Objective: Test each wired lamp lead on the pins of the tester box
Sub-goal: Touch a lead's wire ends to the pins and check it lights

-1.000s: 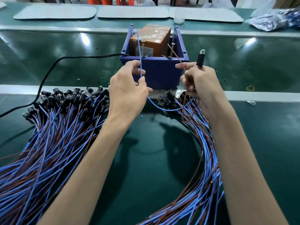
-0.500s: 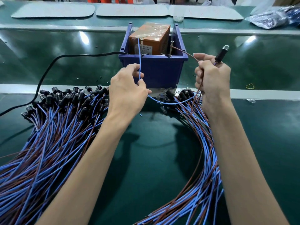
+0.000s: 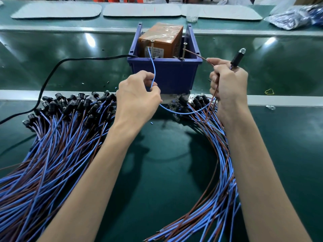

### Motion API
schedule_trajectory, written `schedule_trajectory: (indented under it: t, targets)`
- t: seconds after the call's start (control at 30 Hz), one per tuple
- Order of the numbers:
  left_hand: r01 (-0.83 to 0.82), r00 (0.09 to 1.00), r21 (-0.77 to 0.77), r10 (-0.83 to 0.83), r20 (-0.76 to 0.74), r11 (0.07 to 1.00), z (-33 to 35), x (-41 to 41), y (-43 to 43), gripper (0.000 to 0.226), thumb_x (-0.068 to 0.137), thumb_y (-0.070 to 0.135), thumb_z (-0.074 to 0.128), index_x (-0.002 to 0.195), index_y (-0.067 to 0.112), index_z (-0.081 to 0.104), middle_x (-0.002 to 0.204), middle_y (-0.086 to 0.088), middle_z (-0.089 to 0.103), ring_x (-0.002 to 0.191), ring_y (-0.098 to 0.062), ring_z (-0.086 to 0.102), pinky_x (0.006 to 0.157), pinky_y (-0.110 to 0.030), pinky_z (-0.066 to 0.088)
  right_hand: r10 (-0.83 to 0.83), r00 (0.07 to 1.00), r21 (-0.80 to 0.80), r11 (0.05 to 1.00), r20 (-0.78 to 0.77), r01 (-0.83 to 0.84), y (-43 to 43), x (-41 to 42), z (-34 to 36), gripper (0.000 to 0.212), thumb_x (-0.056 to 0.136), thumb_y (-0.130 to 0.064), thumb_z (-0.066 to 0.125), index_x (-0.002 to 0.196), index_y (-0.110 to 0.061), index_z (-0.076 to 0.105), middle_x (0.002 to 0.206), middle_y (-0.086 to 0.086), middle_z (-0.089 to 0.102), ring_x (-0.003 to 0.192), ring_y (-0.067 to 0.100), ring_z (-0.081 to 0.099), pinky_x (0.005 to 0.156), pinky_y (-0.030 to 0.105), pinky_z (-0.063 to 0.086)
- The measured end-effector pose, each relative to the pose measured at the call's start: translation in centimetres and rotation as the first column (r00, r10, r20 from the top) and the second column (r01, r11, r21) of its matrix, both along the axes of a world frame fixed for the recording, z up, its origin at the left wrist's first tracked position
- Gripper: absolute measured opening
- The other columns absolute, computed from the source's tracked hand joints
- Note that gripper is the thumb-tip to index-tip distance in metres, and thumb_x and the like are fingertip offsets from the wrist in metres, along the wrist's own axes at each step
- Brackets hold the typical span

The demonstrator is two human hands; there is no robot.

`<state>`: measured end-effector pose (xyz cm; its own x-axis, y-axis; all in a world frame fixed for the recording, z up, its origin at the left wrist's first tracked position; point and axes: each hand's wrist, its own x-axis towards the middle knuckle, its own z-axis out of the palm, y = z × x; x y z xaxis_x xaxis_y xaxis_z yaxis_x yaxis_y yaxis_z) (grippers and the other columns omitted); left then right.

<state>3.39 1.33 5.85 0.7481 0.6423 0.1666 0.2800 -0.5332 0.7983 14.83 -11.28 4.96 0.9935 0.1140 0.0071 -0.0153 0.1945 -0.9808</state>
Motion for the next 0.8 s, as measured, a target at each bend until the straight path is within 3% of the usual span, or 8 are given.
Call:
schedule_trajectory:
  t: [0.13,0.8]
  targets:
    - [0.016,1.0,0.012,-0.016,-0.02,1.0,0.0,0.0,-0.5,0.03,0.084,0.012,0.052,0.109,0.018,0.067,0.092,0.006,0.07,0.085,-0.022,0.07,0.092,-0.035,0.05,0.002,1.0,-0.004,1.0,0.001,-0.002,0.0,0.0,-0.1,0.03,0.092,0.0,0.039,0.084,-0.014,0.065,0.046,-0.01,0.038,0.041,0.005,0.025,0.039,0.016,0.022]
    - [0.058,0.998,0.032,-0.059,0.002,0.998,0.2,0.1,-1.3,0.03,0.084,0.011,0.054,0.109,0.018,0.068,0.095,0.005,0.071,0.085,-0.021,0.07,0.092,-0.035,0.05,-0.002,1.0,0.014,1.0,-0.024,0.003,-0.4,0.3,0.1,0.031,0.092,0.001,0.037,0.084,-0.013,0.064,0.042,-0.011,0.038,0.038,0.004,0.025,0.037,0.016,0.021]
